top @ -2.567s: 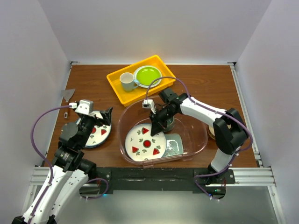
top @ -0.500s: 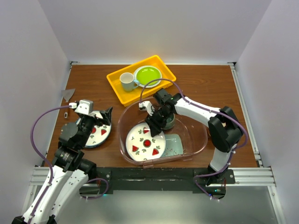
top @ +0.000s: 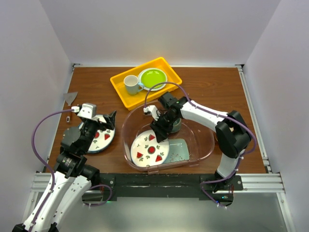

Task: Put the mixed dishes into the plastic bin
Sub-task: Place the plate in the plastic bin, then pick up the plate at the center of the board.

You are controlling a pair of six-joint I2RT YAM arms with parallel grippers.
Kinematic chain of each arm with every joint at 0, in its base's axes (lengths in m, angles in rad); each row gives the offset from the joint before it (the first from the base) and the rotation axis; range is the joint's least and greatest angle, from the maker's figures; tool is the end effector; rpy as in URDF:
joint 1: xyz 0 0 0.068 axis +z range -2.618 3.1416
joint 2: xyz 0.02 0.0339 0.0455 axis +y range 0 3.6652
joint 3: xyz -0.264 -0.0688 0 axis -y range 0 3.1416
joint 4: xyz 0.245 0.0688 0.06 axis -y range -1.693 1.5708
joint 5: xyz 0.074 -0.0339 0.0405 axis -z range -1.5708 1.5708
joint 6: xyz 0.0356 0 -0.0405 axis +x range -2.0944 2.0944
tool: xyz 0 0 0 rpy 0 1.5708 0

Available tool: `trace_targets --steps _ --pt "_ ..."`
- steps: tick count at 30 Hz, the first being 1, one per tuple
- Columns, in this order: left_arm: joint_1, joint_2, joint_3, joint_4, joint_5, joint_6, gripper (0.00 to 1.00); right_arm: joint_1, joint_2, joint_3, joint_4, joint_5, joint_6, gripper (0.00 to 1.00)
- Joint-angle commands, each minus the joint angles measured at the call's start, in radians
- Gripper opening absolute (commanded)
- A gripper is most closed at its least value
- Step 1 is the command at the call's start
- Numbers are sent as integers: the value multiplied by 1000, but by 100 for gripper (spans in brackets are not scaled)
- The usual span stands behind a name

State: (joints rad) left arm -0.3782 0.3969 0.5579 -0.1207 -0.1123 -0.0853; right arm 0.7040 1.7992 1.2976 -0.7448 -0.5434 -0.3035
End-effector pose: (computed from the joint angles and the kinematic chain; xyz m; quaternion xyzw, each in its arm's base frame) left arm 0.1112 -0.0399 0.3185 0.0609 0.6901 -0.1276 0.7098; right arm 0.2600 0.2449 0.2064 -0.4969 0.8117 0.2905 0.0998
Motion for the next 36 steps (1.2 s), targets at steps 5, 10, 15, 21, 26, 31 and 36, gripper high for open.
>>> trace_targets --steps 5,10,15,21,26,31,36 --pt "-1 -6 -6 46 -6 12 100 -9 -89 -29 30 69 -77 66" --pt "-1 -6 -6 46 -6 12 100 -8 -127 -44 10 68 -112 72" --pt "-1 -7 -6 44 -4 12 100 -9 -170 -60 -17 57 -149 75" --pt "-1 -6 -6 44 -6 10 100 -8 -231 -69 -53 63 -192 78" --pt "-1 -3 -7 44 -6 9 100 -12 -296 -77 -56 111 -209 82" --pt "-1 -1 -7 44 -7 9 100 -38 -374 -78 -68 140 -240 86" --pt "-1 5 -7 43 -9 9 100 -95 -445 -75 -64 122 -249 88"
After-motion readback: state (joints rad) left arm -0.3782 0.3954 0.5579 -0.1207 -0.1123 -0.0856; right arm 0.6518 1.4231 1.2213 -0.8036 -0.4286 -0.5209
